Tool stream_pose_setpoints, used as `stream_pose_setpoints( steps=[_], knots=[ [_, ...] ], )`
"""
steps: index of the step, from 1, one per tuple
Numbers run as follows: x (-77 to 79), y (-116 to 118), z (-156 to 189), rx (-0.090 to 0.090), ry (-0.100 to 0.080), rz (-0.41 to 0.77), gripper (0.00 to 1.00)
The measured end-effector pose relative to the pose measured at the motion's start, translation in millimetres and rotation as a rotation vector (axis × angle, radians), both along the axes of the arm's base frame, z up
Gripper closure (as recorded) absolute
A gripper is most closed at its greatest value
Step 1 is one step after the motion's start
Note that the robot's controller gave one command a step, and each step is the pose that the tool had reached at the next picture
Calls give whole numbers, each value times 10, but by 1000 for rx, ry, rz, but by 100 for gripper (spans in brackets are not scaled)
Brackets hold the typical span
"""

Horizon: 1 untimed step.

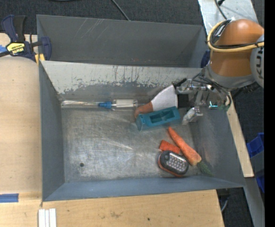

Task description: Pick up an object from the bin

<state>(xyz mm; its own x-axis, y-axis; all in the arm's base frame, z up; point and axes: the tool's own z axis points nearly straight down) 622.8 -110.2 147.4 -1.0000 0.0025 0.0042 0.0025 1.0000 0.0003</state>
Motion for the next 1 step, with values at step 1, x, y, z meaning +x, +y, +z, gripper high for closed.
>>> stream_pose_setpoints(
  steps=[1],
  knots=[
    [19,2,49,-1,-8,2,0]
  ],
)
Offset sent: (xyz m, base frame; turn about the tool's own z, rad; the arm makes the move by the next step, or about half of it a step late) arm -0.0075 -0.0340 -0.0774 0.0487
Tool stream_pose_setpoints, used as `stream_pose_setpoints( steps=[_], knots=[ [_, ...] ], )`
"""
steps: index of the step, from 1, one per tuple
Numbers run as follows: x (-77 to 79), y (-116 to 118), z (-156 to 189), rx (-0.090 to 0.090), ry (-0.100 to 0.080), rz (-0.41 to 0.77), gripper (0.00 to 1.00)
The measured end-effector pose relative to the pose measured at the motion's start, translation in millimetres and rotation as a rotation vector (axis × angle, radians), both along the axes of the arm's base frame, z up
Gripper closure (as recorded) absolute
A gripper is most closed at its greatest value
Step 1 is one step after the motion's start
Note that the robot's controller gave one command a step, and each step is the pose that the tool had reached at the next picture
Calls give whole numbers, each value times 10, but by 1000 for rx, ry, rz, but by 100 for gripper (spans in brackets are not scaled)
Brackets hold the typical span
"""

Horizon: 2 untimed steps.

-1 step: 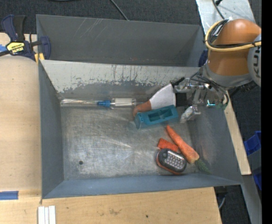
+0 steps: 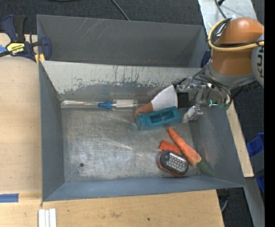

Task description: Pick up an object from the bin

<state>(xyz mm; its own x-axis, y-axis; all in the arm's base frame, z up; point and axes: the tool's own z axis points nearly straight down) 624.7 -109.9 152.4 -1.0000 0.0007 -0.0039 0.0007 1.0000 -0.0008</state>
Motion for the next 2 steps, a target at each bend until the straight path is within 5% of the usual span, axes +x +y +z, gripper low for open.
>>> stream_pose_setpoints(
  steps=[2],
  knots=[
    [-43,-322,-704,3,0,-62,0]
  ],
)
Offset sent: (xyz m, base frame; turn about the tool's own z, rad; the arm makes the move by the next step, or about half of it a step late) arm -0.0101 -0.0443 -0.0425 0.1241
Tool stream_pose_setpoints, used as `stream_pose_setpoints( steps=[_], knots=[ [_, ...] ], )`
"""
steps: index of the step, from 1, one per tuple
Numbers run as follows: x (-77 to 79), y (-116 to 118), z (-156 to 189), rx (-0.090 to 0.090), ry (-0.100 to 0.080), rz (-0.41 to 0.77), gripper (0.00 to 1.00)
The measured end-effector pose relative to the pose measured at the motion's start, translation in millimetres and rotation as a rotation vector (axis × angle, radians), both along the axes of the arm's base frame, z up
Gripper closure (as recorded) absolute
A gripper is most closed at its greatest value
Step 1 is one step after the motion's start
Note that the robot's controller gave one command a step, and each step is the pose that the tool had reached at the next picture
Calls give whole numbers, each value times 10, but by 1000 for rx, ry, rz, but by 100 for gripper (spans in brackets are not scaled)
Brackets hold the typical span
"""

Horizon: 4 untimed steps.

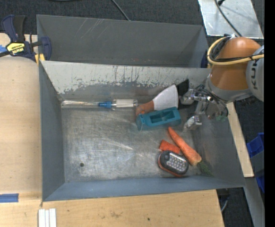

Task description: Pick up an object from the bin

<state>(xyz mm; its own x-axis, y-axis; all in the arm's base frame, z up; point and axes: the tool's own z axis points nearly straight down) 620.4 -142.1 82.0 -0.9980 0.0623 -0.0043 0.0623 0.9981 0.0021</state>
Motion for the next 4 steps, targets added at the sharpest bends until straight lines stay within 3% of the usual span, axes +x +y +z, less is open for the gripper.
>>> stream_pose_setpoints(
  steps=[1,2,3,4],
  knots=[
    [-66,-72,10,0,-1,-184,0],
    [-286,-115,-26,-5,-7,-83,0],
    [-239,-145,131,-4,0,7,0],
    [-738,-73,-61,-2,3,-91,100]
  ],
)
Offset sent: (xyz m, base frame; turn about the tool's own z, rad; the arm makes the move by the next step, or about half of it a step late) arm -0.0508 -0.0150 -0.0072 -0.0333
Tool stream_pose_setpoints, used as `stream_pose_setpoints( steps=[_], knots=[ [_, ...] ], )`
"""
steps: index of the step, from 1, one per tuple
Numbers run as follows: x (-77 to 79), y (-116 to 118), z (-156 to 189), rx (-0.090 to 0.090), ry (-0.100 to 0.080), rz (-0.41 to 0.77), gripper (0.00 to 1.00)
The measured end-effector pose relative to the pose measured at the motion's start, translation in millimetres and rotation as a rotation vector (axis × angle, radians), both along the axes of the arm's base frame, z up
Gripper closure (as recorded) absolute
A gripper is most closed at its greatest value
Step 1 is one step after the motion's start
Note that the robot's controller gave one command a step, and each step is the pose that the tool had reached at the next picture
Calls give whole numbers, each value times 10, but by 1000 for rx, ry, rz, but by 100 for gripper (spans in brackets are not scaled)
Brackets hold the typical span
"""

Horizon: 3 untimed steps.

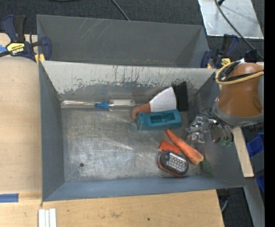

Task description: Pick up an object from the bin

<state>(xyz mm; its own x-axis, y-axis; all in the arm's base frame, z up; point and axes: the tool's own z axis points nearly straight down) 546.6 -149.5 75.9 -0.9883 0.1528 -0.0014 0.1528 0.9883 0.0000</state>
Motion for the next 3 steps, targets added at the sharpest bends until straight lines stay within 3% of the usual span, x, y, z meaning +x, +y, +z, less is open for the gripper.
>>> stream_pose_setpoints(
  steps=[1,2,3],
  knots=[
    [1,0,0,0,0,0,100],
    [-38,179,187,-1,0,-50,100],
    [43,226,557,1,-2,-207,100]
  ],
)
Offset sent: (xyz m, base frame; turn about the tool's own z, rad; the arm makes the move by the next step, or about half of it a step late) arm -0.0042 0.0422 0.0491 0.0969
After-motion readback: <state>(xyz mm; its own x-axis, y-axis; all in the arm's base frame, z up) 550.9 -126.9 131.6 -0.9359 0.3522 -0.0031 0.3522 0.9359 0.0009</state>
